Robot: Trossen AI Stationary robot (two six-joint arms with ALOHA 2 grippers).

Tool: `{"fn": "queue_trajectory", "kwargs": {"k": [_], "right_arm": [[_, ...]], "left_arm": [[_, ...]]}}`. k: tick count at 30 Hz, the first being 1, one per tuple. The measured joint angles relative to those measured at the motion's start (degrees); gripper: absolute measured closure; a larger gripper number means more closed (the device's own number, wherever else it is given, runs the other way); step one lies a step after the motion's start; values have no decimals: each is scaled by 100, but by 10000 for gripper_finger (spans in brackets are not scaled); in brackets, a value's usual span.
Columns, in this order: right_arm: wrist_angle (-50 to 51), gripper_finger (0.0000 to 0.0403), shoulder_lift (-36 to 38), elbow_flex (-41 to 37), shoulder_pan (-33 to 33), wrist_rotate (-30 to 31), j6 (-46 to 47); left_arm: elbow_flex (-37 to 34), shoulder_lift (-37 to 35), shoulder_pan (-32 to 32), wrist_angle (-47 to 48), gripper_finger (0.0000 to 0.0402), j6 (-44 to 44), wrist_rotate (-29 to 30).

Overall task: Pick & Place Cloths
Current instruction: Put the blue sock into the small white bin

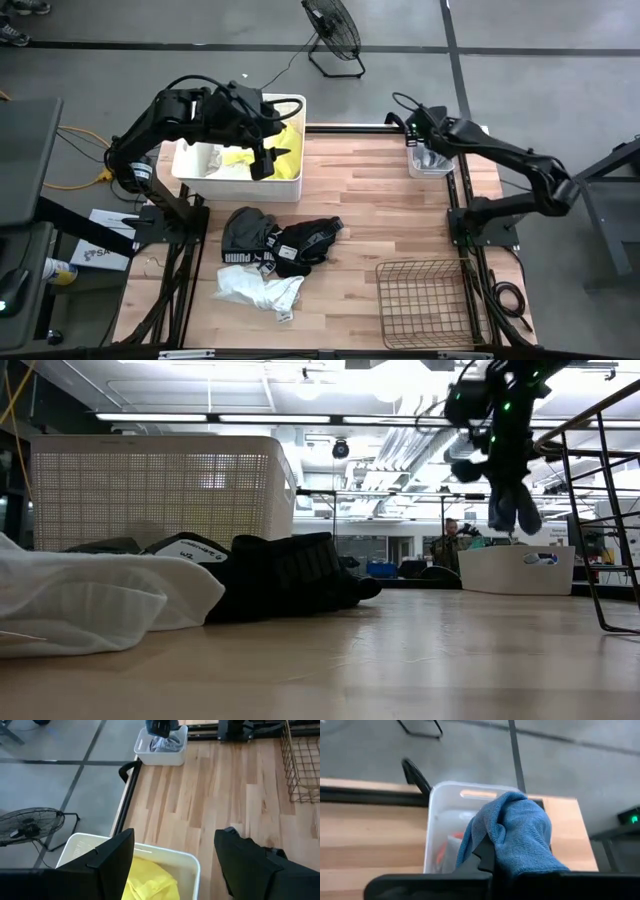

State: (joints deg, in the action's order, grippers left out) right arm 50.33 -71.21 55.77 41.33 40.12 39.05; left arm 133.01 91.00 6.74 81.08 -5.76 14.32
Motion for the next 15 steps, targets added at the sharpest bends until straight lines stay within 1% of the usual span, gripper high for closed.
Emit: {"fn": "queue_trajectory", "kwargs": {"k": [5, 9, 15], "right_arm": [[-129, 399, -521, 0, 360, -538, -63], [-277, 399, -851, 0, 633, -1151, -266], [-312, 399, -1171, 0, 997, -1730, -417]], "left_arm": [[0, 0, 0, 108, 130, 2, -195], [0, 0, 0, 164, 130, 2, -330], [0, 0, 0, 199, 130, 2, -338]]}}
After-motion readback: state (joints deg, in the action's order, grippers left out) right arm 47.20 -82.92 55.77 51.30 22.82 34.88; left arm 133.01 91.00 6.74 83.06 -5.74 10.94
